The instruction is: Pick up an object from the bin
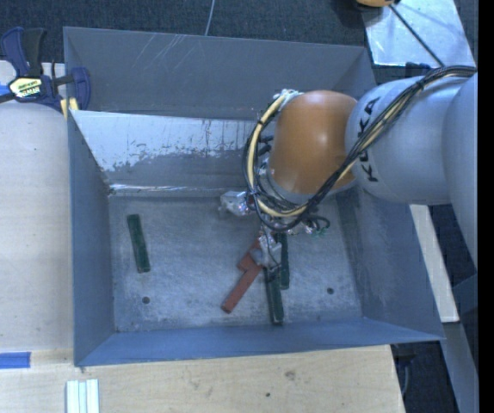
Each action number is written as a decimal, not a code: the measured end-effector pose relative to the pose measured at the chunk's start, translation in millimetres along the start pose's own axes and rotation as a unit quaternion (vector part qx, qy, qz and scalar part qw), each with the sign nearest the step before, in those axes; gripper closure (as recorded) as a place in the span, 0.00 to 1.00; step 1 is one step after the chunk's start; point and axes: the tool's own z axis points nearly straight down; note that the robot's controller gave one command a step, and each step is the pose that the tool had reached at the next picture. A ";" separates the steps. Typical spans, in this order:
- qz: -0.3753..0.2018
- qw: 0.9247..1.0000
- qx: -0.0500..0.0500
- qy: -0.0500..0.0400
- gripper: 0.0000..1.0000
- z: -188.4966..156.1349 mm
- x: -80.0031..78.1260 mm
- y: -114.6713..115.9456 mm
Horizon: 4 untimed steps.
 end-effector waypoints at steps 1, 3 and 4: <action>-0.306 0.952 -0.002 0.001 1.00 -1.3 -1.8 13.2; -0.306 0.952 -0.003 0.001 0.00 0.8 -1.2 14.2; -0.471 0.882 -0.002 0.000 1.00 0.0 -2.9 23.7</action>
Offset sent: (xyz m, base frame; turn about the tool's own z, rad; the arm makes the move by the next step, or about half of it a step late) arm 0.0000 0.0000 0.0000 0.0000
